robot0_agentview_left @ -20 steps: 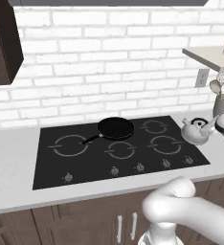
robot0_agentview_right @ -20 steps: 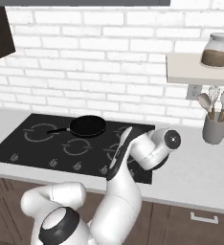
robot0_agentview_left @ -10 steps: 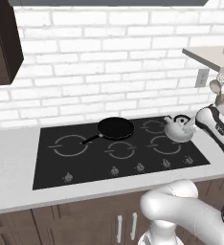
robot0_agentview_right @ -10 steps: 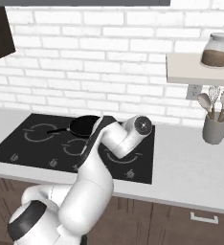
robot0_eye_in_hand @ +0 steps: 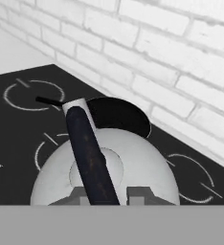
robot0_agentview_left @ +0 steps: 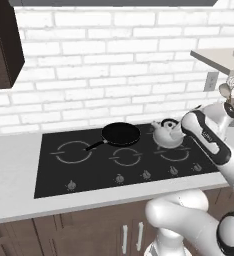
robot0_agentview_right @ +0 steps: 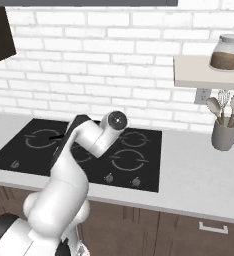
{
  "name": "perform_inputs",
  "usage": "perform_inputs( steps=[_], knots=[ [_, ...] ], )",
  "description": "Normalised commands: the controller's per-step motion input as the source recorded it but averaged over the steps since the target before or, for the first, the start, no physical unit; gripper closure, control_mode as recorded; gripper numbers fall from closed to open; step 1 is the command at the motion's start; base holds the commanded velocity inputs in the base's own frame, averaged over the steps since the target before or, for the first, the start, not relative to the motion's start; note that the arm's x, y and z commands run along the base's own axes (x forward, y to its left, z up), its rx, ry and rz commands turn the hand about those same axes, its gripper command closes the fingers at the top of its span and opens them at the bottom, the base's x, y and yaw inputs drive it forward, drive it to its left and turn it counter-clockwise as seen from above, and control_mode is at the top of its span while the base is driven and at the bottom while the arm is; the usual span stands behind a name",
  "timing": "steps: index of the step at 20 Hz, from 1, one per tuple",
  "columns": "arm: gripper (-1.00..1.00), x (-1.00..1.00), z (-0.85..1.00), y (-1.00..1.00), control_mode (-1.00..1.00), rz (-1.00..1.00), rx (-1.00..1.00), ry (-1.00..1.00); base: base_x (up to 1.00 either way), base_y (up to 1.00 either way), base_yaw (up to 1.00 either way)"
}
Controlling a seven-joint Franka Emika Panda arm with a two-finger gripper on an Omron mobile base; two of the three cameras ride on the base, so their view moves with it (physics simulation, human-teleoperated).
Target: Pick the kettle from the counter and place it on a stove burner. Then turn the burner on.
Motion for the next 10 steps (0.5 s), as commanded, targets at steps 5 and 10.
perform_inputs(
  steps=[5,10],
  knots=[
    [1.00,0.00,0.27,0.90,-1.00,0.00,0.04,0.04,0.00,0.00,0.00],
    [1.00,0.00,0.23,0.95,-1.00,0.00,0.08,0.09,0.00,0.00,0.00]
  ],
)
